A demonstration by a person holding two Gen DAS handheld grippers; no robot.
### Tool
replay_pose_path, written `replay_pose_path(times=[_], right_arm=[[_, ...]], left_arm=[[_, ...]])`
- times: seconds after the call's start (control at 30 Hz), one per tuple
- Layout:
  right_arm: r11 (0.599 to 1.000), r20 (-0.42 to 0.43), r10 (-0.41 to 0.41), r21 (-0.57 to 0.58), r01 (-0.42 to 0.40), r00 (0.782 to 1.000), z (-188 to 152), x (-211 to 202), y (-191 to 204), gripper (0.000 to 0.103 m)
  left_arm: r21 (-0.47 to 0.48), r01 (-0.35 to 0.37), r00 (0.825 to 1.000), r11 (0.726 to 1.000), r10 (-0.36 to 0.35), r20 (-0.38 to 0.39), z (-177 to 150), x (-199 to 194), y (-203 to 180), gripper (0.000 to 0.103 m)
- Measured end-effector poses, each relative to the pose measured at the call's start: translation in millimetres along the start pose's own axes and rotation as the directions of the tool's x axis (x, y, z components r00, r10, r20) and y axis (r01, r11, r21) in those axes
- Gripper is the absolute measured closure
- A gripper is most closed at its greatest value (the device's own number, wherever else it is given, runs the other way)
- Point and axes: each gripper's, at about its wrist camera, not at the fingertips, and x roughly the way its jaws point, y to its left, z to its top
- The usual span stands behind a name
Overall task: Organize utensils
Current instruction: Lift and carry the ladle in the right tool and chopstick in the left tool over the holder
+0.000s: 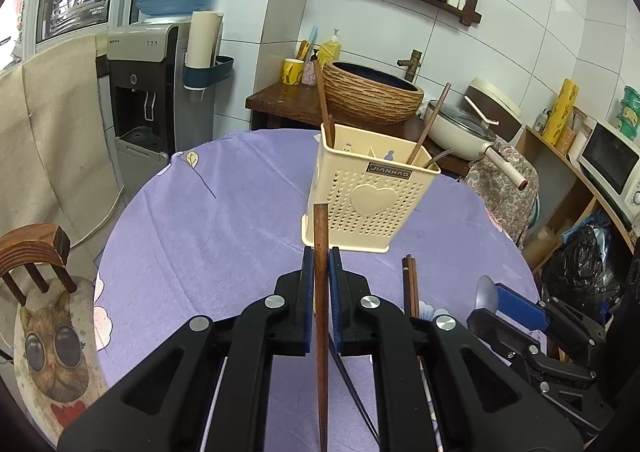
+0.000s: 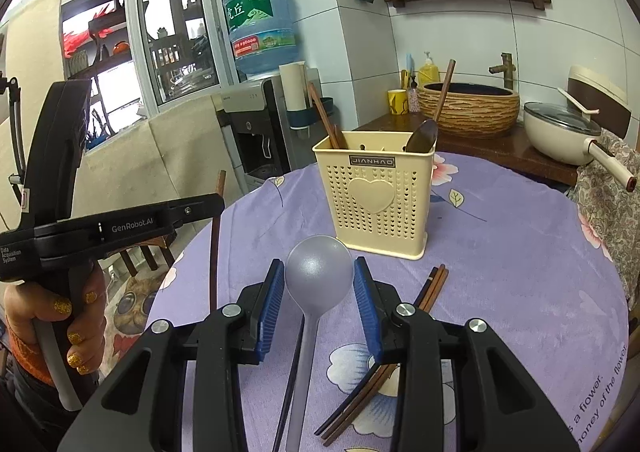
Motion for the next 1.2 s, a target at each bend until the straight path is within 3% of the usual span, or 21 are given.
replay_pose_path(times=[0.3,0.67,0.9,1.2], right_arm=[[1.000,-0.003,-0.006,0.016,0.006,1.000,17,7,-9,0.068],[0.997,0.076,-0.073,0.003,0.073,0.994,91,14,-29,0.068],[0.991,0.185,-0.136,0.023,0.135,0.973,157,13,-42,0.068],[0.975,0.262,-0.217,0.011,0.221,0.941,213,38,-39,0.068]], left_arm=[[0.029,0.031,0.999,0.999,-0.032,0.036,31,-11,-9,0.096],[0.056,0.048,0.994,0.997,-0.054,0.100,106,-21,-29,0.096],[0.059,0.069,0.988,0.996,-0.077,0.132,173,-24,-48,0.096],[0.070,-0.011,0.977,0.997,-0.004,0.215,243,-29,-77,0.096]])
